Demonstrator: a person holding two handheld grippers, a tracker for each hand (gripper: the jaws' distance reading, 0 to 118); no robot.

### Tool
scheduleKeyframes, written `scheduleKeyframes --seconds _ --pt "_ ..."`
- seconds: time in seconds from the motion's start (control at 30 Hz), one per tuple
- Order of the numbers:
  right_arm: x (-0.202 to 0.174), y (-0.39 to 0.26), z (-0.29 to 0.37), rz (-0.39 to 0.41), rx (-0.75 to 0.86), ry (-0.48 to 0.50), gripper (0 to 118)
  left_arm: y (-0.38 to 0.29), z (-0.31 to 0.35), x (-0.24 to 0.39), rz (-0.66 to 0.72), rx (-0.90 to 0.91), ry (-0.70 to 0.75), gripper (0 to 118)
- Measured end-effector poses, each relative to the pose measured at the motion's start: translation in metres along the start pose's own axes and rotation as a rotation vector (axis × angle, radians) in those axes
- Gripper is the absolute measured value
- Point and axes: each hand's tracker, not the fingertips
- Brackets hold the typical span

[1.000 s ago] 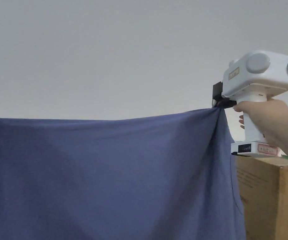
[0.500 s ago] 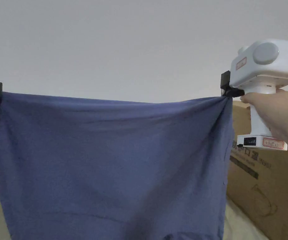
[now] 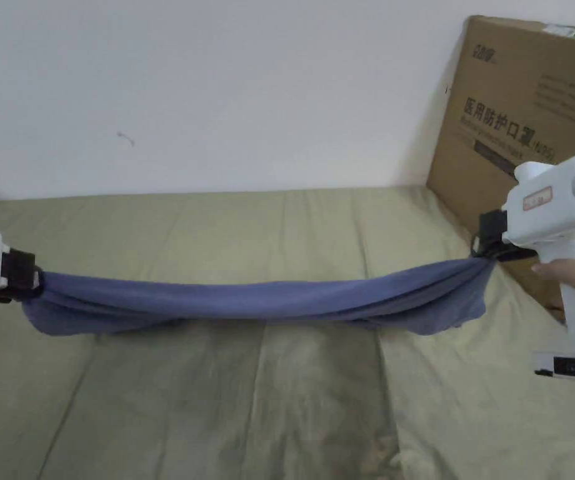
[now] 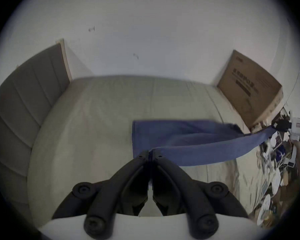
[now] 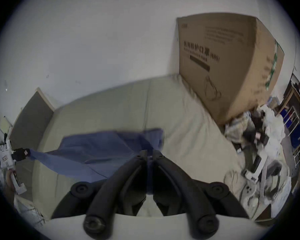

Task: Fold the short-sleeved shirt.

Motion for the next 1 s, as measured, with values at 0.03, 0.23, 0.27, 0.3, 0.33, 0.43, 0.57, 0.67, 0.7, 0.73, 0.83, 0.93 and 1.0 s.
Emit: scheduleKeyframes --seconds 0.03,0.23,0.27,0.3,0.33,0.43,0.57,0.67,0.7,0.73,0.83,0.93,1.0 --pt "0.004 -0.017 0.008 0.008 -0.024 0.002 6 -0.016 0.007 -0.001 0.000 -0.016 0.009 2" --pt "0.033 -0.111 0.045 0.017 -0.114 0.013 6 -0.104 0.043 -0.004 -0.033 -0.123 -0.049 2" --pt "0.037 -0.128 0.050 0.002 -0.122 0.020 6 -0.119 0.047 -0.005 -0.011 -0.147 -0.069 2" --pt "0.040 -0.144 0.053 0.000 -0.133 0.031 6 -0.133 0.051 -0.006 -0.007 -0.157 -0.068 2" --pt "0.043 -0.157 0.055 0.001 -0.146 0.034 6 -0.145 0.054 -0.007 -0.013 -0.163 -0.064 2" --pt "0.048 -0.197 0.058 0.018 -0.196 0.017 6 -0.181 0.060 -0.008 -0.026 -0.195 -0.063 2" --pt "0.056 -0.234 0.054 0.025 -0.236 0.005 6 -0.219 0.061 -0.017 0.019 -0.235 -0.071 2" --pt "0.060 -0.258 0.048 0.033 -0.267 -0.006 6 -0.240 0.059 -0.020 0.001 -0.257 -0.066 2" --pt "0.062 -0.265 0.046 0.034 -0.285 -0.009 6 -0.246 0.058 -0.019 -0.020 -0.266 -0.067 2" --pt "0.063 -0.273 0.043 0.040 -0.296 -0.015 6 -0.251 0.056 -0.019 -0.047 -0.278 -0.062 2" --pt "0.071 -0.293 0.030 0.078 -0.322 -0.035 6 -0.263 0.053 -0.018 -0.054 -0.297 -0.056 2" --pt "0.072 -0.308 0.026 0.130 -0.356 -0.042 6 -0.270 0.050 -0.016 -0.071 -0.313 -0.053 2" --pt "0.073 -0.313 0.023 0.169 -0.365 -0.054 6 -0.273 0.047 -0.015 -0.098 -0.333 -0.048 2"
